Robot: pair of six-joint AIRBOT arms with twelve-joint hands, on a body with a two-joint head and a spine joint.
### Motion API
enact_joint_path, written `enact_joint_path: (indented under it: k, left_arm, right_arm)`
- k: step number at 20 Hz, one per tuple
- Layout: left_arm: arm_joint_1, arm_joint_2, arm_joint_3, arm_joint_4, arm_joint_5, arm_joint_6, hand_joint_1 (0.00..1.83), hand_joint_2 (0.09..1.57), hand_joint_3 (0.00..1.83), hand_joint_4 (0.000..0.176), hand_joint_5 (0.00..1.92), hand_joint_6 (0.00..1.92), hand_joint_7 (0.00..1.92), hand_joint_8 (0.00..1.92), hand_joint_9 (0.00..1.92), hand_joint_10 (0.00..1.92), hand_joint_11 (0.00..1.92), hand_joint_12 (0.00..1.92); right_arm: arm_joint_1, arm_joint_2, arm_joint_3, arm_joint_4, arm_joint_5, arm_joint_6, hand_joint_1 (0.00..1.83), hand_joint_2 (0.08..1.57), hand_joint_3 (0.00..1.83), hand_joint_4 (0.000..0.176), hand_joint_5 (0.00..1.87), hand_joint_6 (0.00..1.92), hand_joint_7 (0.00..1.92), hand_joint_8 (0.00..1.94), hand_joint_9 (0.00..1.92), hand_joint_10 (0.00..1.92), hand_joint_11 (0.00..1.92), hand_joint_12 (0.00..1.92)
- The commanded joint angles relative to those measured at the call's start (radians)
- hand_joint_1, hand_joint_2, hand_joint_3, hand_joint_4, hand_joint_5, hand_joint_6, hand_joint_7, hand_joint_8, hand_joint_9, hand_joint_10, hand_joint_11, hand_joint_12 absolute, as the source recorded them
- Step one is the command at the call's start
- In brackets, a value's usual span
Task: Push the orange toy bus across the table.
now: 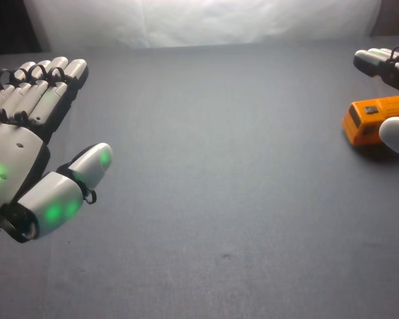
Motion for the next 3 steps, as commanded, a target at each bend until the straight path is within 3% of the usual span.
enact_joint_path:
  k: [1, 3]
  left_arm:
    - [-0.007, -0.002, -0.005, 0.042, -0.119, -0.001, 0.0, 1.45, 0.01, 0.0, 0.01, 0.0, 0.0, 0.0, 0.0, 0.0, 0.0, 0.0]
    - [-0.004, -0.003, -0.007, 0.046, -0.128, -0.003, 0.0, 1.45, 0.01, 0.0, 0.01, 0.0, 0.0, 0.0, 0.0, 0.0, 0.0, 0.0]
  right_arm:
    - [0.007, 0.005, 0.001, 0.011, 0.138, 0.007, 0.0, 1.33, 0.0, 0.079, 0.19, 0.01, 0.16, 0.0, 0.15, 0.01, 0.16, 0.03]
    - [0.007, 0.006, -0.001, 0.011, 0.144, 0.008, 0.0, 1.33, 0.0, 0.061, 0.2, 0.01, 0.17, 0.01, 0.16, 0.01, 0.16, 0.02]
